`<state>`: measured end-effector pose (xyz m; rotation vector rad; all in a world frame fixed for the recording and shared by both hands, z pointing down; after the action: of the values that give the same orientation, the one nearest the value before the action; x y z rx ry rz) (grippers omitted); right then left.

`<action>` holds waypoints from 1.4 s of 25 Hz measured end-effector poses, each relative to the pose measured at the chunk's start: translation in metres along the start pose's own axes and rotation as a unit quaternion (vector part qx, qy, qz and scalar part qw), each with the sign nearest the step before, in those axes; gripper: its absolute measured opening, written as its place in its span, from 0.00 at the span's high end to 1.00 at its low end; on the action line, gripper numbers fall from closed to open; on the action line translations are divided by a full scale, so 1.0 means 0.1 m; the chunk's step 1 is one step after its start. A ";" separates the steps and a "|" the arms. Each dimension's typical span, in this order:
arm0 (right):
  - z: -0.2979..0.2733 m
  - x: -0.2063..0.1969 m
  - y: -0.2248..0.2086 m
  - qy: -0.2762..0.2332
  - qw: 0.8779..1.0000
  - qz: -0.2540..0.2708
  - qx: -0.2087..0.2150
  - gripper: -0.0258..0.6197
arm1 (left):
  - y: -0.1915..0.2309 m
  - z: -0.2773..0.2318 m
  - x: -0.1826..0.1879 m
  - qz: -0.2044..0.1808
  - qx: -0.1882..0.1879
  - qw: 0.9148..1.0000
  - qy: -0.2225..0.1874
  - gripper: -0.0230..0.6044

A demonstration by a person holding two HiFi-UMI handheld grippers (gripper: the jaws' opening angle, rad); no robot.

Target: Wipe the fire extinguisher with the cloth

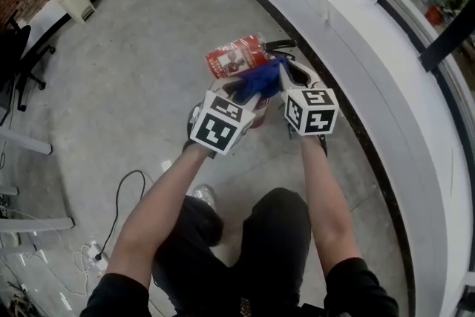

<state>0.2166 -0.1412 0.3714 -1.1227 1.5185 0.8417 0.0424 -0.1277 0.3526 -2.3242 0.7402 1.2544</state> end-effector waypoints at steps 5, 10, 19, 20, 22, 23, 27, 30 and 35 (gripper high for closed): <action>0.05 -0.01 0.01 -0.006 0.999 -0.008 -0.052 0.90 | 0.01 0.02 0.06 0.011 0.017 0.999 -0.026 0.71; 0.20 0.06 -0.02 -0.043 0.994 -0.018 -0.101 0.90 | 0.20 0.09 0.00 0.022 0.066 0.997 -0.025 0.76; 0.19 0.52 0.20 -0.093 0.990 0.080 -0.067 0.90 | 0.19 0.07 -0.04 -0.002 0.051 0.999 -0.010 0.91; 0.19 0.53 0.22 -0.089 0.990 0.090 -0.063 0.90 | 0.17 0.05 -0.04 -0.007 0.040 0.999 -0.006 0.93; 0.20 0.55 0.29 -0.085 0.989 0.111 -0.052 0.90 | 0.12 0.02 -0.04 -0.011 0.009 1.000 0.004 0.95; 0.19 0.55 0.33 -0.084 0.989 0.118 -0.040 0.90 | 0.09 0.01 -0.04 -0.013 -0.007 1.000 0.009 0.95; 0.08 0.55 0.46 -0.079 0.987 0.138 0.022 0.90 | 0.01 -0.07 -0.06 -0.034 -0.019 0.999 0.029 0.95; 0.04 0.49 0.43 -0.078 0.988 0.136 0.015 0.90 | 0.15 -0.03 -0.08 -0.019 0.023 0.999 0.017 0.95; 0.05 0.26 0.40 -0.082 0.988 0.126 -0.021 0.90 | 0.34 0.06 -0.11 0.007 0.060 0.998 0.001 0.95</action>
<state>0.1790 -0.1294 0.3433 -0.8790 1.5291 1.1147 0.0130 -0.1479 0.3557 -2.2284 0.8118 1.1809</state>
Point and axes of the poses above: the fingertips, and each gripper's own axes: z backward along the fingers, y to its left, x out of its top, the point moved 10 cm from there along z, backward along the fingers, and after that the axes turned 2 degrees about z, right-handed, at the moved point
